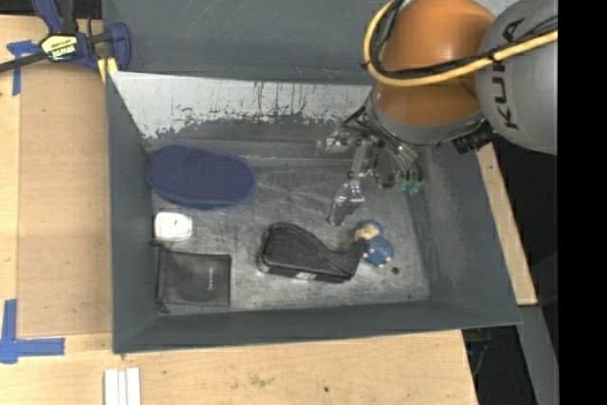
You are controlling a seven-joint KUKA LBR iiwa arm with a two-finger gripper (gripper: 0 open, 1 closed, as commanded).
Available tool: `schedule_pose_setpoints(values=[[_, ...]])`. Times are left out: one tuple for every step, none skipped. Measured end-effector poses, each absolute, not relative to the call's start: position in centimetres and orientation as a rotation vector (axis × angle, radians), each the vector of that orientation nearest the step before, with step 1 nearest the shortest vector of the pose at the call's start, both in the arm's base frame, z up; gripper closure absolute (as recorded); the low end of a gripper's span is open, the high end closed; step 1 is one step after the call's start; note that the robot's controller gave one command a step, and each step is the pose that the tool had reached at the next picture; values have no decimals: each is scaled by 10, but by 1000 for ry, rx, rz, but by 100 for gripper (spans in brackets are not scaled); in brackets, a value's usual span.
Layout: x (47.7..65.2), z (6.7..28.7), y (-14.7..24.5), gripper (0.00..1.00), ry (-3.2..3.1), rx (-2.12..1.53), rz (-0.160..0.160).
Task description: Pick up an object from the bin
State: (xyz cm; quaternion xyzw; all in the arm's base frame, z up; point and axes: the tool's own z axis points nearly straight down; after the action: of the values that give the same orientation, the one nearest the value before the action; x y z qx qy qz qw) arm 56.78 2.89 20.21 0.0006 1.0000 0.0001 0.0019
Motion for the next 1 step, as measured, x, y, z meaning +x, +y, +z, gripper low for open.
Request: schedule_pose_setpoints(values=[[574, 130, 114, 0, 3122, -362, 3]])
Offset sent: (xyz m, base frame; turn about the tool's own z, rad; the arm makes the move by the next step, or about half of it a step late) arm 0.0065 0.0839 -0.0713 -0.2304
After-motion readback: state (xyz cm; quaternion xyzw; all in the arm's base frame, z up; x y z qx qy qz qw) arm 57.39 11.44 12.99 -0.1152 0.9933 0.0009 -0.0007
